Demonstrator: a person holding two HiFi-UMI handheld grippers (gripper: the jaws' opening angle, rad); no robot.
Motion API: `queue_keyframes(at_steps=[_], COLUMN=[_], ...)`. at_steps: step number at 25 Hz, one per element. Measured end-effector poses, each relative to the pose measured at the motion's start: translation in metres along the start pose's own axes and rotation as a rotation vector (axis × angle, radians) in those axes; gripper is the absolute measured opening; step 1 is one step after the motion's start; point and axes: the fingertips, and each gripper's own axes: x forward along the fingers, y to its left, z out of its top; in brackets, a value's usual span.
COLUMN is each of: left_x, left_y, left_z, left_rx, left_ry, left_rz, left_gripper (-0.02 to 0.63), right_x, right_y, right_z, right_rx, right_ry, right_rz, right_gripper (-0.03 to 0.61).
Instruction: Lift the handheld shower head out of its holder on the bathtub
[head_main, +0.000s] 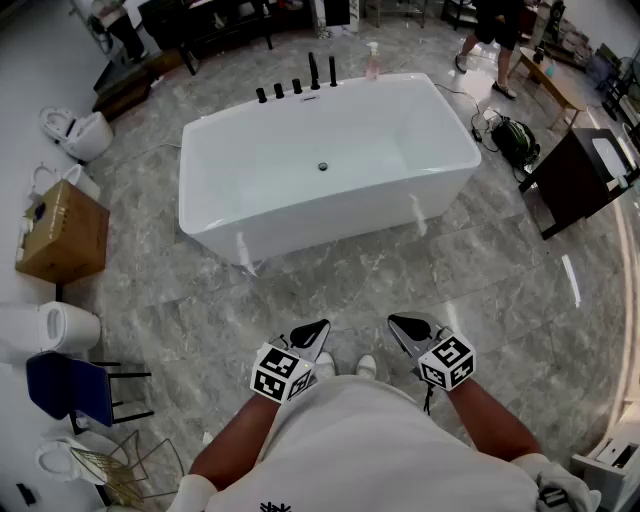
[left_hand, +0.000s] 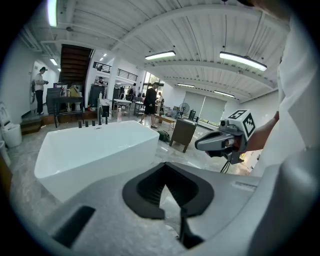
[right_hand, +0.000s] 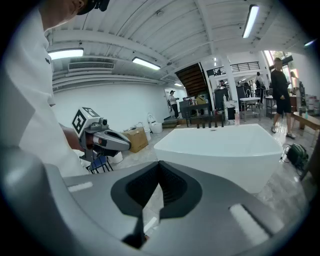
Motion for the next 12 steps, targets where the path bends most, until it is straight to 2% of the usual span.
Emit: queue_keyframes(at_steps=[3, 7, 11, 12], left_x=[0.01, 0.021, 0.031, 0.034], left_y=[-0.002, -0.012, -0.02, -0.022], left_z=[0.008, 0.017, 0.025, 0.027], left_rx=[0.033, 0.033, 0.041, 0.042], left_ry=[-0.007, -0.015, -0.014, -0.016], left_rz=[0.015, 0.03, 0.037, 0.038], left_gripper=[0.006, 0.006, 0.006, 0.006], right_x=[-0.004, -0.017, -0.028, -0.03], right_y=[-0.012, -0.026, -0.038, -0.04], right_z=[0.001, -0.004, 0.001, 0.004], right_rx=[-0.009, -0.003, -0.005, -0.008], right_ry=[-0.015, -0.033, -0.114, -0.133], right_rz=[-0.003, -0.003, 0.011, 0.02], right_gripper=[0.011, 0.011, 0.014, 0.052])
